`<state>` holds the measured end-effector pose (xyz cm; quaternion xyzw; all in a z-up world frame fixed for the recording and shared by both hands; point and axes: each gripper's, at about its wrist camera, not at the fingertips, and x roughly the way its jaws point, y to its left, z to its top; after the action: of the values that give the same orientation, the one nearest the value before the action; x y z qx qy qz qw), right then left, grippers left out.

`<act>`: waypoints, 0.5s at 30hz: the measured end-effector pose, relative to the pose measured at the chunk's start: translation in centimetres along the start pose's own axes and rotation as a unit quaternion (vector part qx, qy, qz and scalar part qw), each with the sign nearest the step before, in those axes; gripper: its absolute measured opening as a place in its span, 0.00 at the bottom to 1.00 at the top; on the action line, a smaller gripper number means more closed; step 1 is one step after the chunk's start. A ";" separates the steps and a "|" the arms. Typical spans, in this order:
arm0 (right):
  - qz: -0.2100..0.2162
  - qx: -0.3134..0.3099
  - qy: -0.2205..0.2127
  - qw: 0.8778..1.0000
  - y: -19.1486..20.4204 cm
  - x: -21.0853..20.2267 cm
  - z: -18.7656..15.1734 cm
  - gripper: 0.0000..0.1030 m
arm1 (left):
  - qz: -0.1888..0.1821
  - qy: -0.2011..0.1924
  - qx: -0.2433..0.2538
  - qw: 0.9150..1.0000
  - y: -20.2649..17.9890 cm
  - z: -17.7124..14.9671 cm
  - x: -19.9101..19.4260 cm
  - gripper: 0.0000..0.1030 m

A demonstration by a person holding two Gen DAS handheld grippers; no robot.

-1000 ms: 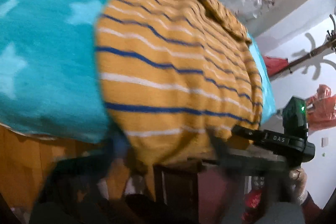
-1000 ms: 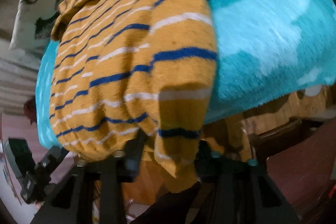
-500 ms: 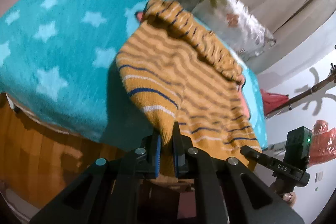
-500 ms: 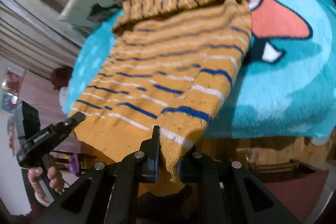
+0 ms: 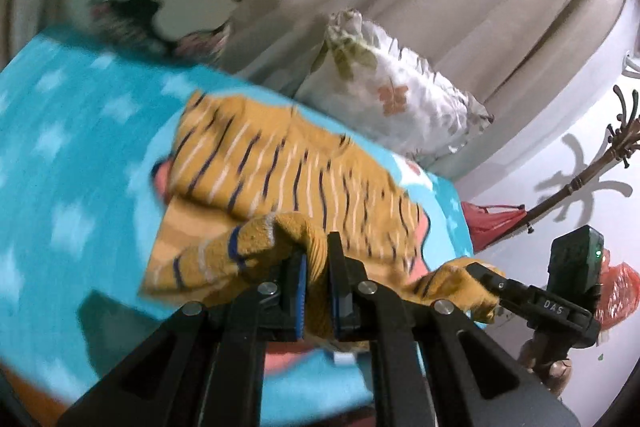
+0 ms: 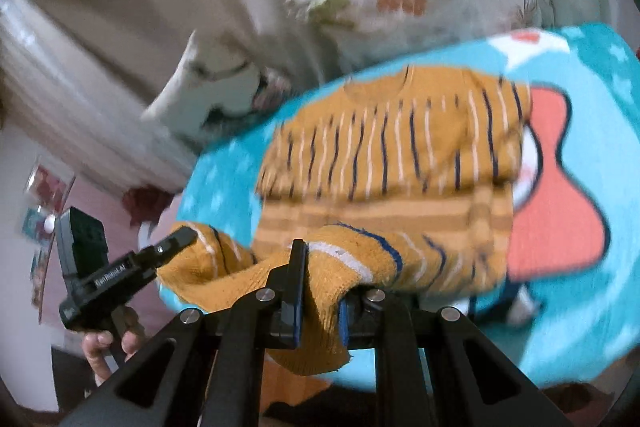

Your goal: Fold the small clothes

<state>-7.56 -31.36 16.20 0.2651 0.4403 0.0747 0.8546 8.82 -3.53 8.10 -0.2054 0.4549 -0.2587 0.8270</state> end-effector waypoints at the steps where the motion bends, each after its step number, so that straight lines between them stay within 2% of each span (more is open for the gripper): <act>1: -0.007 0.009 -0.004 1.000 -0.2 1.3 2.4 0.14 | -0.002 0.002 0.009 1.000 0.3 2.1 2.0 0.09; 4: -0.039 0.034 -0.005 0.999 -1.8 5.4 7.8 0.14 | 0.025 0.013 0.044 0.999 0.8 7.6 8.1 0.09; 6: -0.070 0.048 0.003 0.996 -3.8 8.3 10.3 0.16 | 0.043 0.039 0.047 0.997 1.9 10.4 12.2 0.10; 8: -0.121 0.080 0.018 0.989 -6.7 11.7 12.7 0.20 | 0.018 0.077 0.015 0.997 3.7 12.6 15.2 0.18; 9: -0.135 0.095 0.024 0.986 -7.8 12.8 13.3 0.20 | 0.004 0.076 0.008 0.997 4.3 13.1 15.5 0.26; 10: -0.144 0.112 0.025 0.983 -8.8 13.5 13.7 0.22 | -0.003 0.068 0.009 0.998 4.7 13.4 15.4 0.41; 11: -0.147 0.130 0.020 0.980 -9.5 13.8 14.0 0.28 | -0.006 0.058 0.012 0.998 5.2 13.6 15.1 0.50; 12: -0.145 0.139 0.010 0.980 -9.7 13.7 14.1 0.33 | -0.002 0.044 0.012 0.999 6.0 13.8 14.6 0.66; 13: -0.148 0.138 0.000 0.979 -9.6 13.5 14.2 0.45 | 0.002 0.037 0.006 0.999 6.7 13.8 14.3 0.70; 14: -0.154 0.132 -0.006 0.979 -9.4 13.4 14.1 0.51 | 0.003 0.035 -0.001 0.999 7.4 13.9 14.1 0.72; 15: -0.164 0.124 -0.008 0.979 -9.2 13.2 14.1 0.52 | 0.001 0.043 -0.007 0.999 8.2 13.8 14.0 0.72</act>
<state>10.56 -39.83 8.62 0.2941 0.4767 -0.1235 0.8191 28.97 -4.27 1.21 -0.1996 0.4919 -0.2631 0.8056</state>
